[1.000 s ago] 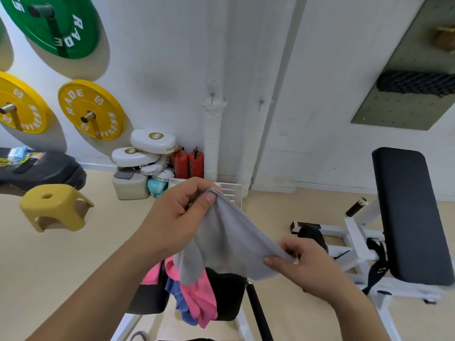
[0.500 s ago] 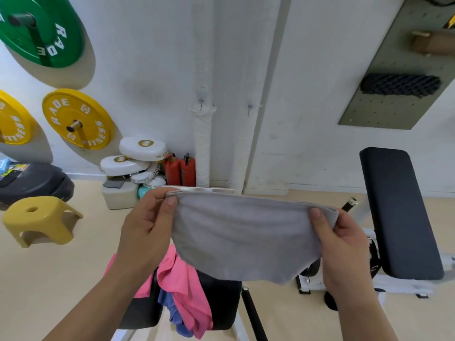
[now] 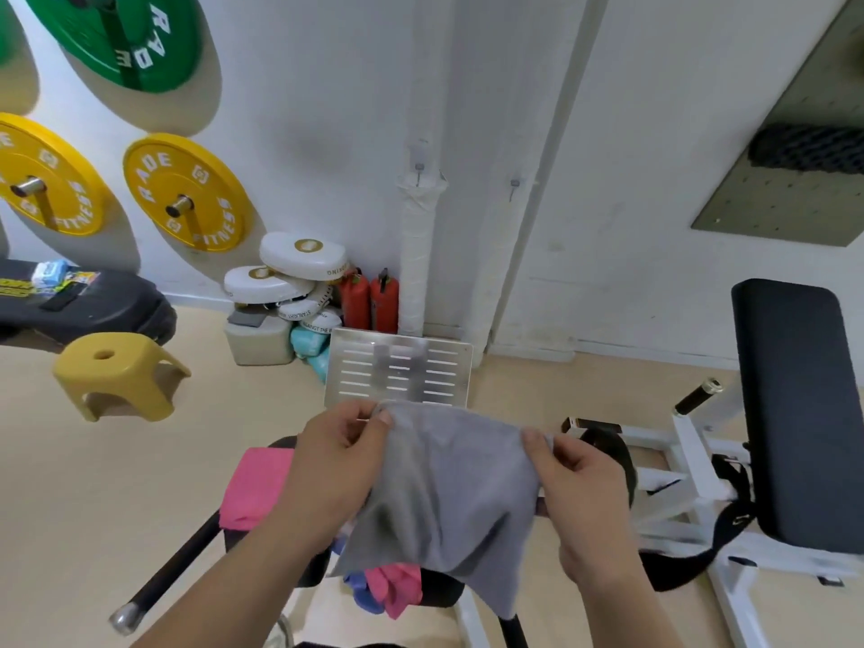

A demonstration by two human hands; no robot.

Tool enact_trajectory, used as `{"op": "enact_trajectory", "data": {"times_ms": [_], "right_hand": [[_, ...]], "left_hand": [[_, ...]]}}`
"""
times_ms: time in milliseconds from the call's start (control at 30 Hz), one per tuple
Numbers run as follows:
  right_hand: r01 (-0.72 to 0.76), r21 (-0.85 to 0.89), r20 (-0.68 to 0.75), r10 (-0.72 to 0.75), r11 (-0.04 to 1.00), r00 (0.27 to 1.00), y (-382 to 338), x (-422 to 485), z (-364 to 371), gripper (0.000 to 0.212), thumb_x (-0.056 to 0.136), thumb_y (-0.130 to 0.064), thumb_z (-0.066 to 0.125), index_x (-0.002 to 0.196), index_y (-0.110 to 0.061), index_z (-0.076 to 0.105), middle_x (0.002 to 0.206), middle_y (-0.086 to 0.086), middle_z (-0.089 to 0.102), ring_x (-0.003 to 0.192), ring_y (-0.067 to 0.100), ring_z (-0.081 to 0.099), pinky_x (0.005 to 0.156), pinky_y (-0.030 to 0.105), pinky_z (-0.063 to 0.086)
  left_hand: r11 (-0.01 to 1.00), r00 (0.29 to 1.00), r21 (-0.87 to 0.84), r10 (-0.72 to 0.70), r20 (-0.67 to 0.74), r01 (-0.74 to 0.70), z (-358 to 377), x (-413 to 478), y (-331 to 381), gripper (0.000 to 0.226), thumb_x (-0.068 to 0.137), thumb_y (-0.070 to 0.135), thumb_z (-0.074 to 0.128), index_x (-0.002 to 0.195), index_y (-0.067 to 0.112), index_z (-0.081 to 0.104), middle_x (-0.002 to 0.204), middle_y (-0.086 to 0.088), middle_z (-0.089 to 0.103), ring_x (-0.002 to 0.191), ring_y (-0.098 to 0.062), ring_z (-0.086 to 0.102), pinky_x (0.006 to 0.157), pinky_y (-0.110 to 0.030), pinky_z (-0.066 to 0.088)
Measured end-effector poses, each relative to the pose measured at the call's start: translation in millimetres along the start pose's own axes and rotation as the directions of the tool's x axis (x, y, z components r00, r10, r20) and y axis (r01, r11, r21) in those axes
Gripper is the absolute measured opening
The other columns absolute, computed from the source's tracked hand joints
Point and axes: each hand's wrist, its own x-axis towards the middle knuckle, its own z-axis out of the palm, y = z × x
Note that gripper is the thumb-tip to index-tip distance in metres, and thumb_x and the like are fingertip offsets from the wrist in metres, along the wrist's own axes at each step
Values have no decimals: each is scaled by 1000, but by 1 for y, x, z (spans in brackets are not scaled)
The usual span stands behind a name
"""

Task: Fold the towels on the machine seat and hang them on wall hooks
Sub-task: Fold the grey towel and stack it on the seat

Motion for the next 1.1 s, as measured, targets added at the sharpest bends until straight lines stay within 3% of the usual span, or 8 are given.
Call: {"op": "enact_trajectory", "data": {"times_ms": [167, 500, 633, 800, 867, 933, 1000, 1100], "right_hand": [[89, -75, 156, -76, 993, 985, -3, -25, 66, 26, 100, -36, 59, 86, -26, 79, 75, -5, 76, 71, 12, 68, 72, 34, 57], [38, -54, 336, -18, 998, 942, -14, -37, 123, 32, 104, -15, 50, 86, -26, 73, 94, 5, 65, 86, 14, 69, 79, 31, 56], [-47, 107, 393, 1, 993, 919, -31, -36, 143, 30, 87, -17, 52, 98, -17, 80, 101, 2, 76, 102, 16, 73, 91, 28, 57], [181, -35, 159, -174, 983, 972, -52, -18, 162, 21, 92, -9, 71, 101, -28, 73, 96, -3, 77, 95, 14, 74, 81, 25, 60], [214, -129, 86, -204, 968, 975, -61, -4, 167, 44, 84, -27, 82, 123, -35, 62, 120, -12, 66, 113, 2, 63, 92, 23, 53], [123, -115, 249, -92, 986, 964, -76, 11, 169, 70, 78, -41, 83, 141, -34, 53, 141, -14, 55, 130, -3, 51, 109, 33, 44], [42, 14, 470, -44, 999, 882, -88, 20, 173, 57, 84, -31, 76, 138, -21, 60, 141, -1, 63, 132, 16, 58, 111, 43, 47], [26, 179, 465, -108, 984, 878, -106, 20, 186, 36, 92, -18, 74, 126, -11, 68, 125, 13, 73, 120, 33, 67, 101, 48, 54]], "left_hand": [[995, 983, -23, 97, 157, -95, 24, -30, 1, 26, 100, 19, 62, 105, 38, 78, 92, 24, 78, 89, 8, 71, 78, -6, 51], [999, 995, -46, 11, 101, -7, -8, -15, -20, 34, 99, 23, 63, 122, 48, 67, 108, 32, 73, 105, 11, 67, 93, -17, 54], [994, 998, -107, 28, 61, -22, -41, 4, -19, 41, 96, 10, 66, 105, 50, 71, 97, 27, 77, 94, 8, 71, 79, -10, 54], [987, 983, -129, 115, 145, -97, -96, 39, -1, 34, 99, 8, 61, 96, 37, 78, 94, 11, 79, 93, -7, 73, 80, -22, 58], [974, 968, -186, 166, 188, -131, -121, 55, 10, 29, 100, 6, 58, 100, 29, 76, 96, 7, 79, 93, -8, 73, 82, -23, 58], [943, 951, -318, 181, 252, -96, -144, 72, 23, 25, 100, 1, 55, 104, 18, 74, 97, 2, 79, 90, -8, 72, 75, -20, 57], [923, 925, -384, 181, 335, -41, -164, 86, 35, 21, 101, 3, 54, 105, 14, 72, 94, -2, 78, 84, -9, 71, 67, -18, 55], [934, 915, -345, 212, 343, -88, -181, 110, 44, 22, 103, 9, 54, 110, 21, 70, 98, -1, 79, 89, -10, 73, 73, -19, 56]]}}
